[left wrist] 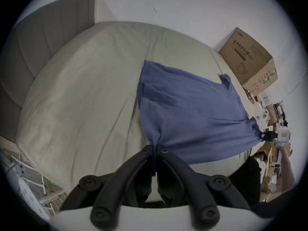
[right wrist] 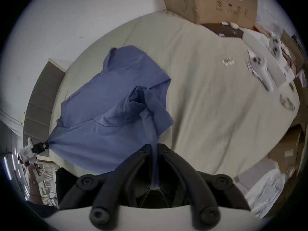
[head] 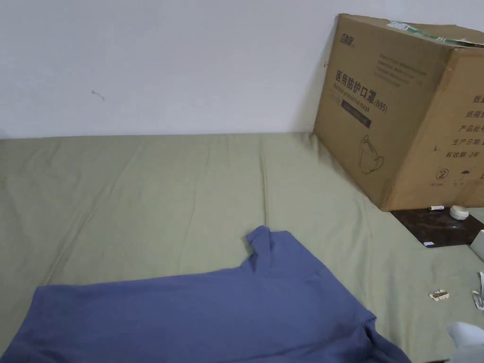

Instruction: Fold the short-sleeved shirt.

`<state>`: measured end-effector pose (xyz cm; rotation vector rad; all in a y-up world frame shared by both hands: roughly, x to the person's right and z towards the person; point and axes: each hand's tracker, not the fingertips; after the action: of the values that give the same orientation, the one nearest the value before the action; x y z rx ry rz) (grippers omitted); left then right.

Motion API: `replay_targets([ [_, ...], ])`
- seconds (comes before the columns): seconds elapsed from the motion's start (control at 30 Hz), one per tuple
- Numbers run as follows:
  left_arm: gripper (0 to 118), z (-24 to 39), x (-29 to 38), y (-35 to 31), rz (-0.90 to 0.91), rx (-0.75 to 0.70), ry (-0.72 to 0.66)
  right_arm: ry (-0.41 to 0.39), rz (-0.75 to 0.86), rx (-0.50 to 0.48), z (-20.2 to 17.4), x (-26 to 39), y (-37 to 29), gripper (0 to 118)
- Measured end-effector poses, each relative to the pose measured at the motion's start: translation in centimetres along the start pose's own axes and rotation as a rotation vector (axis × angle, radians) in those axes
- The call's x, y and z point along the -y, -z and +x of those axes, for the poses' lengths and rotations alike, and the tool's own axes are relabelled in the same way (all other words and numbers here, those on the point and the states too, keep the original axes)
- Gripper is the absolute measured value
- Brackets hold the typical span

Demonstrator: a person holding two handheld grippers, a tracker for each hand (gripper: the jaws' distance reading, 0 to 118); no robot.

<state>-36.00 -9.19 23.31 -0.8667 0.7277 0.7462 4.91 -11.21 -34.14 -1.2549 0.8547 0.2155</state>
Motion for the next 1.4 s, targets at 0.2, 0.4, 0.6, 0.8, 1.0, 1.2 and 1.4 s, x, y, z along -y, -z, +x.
replay_targets([
  [0.2, 8, -1.5, 4.2, 1.5, -0.053, 0.069, -0.078, 0.074, 0.023, 0.027, 0.0, 5.3, 2.0, 23],
  [0.4, 117, -0.1, 4.4, -0.5, 0.081, 0.078, -0.089, 0.052, 0.103, 0.105, -0.6, 4.9, 0.6, 117],
  [0.6, 117, 4.0, 1.2, -3.1, 0.212, 0.047, -0.010, -0.056, 0.272, 0.066, -7.5, 2.1, -3.8, 117],
  [0.8, 12, 8.1, -2.1, -2.6, 0.273, 0.060, 0.085, -0.176, 0.463, 0.018, -14.9, -1.0, -4.1, 24],
  [1.0, 0, 7.4, -9.3, 0.7, 0.229, 0.059, 0.078, -0.144, 0.402, -0.099, -17.8, -3.3, -2.0, 0],
  [1.2, 65, 2.4, -18.8, 9.3, 0.083, 0.062, 0.028, -0.143, 0.306, -0.084, -16.5, -4.4, 1.0, 0],
  [1.4, 113, 1.4, -22.0, 17.5, -0.048, -0.066, 0.096, -0.103, 0.233, -0.056, -14.4, -4.0, 2.6, 0],
])
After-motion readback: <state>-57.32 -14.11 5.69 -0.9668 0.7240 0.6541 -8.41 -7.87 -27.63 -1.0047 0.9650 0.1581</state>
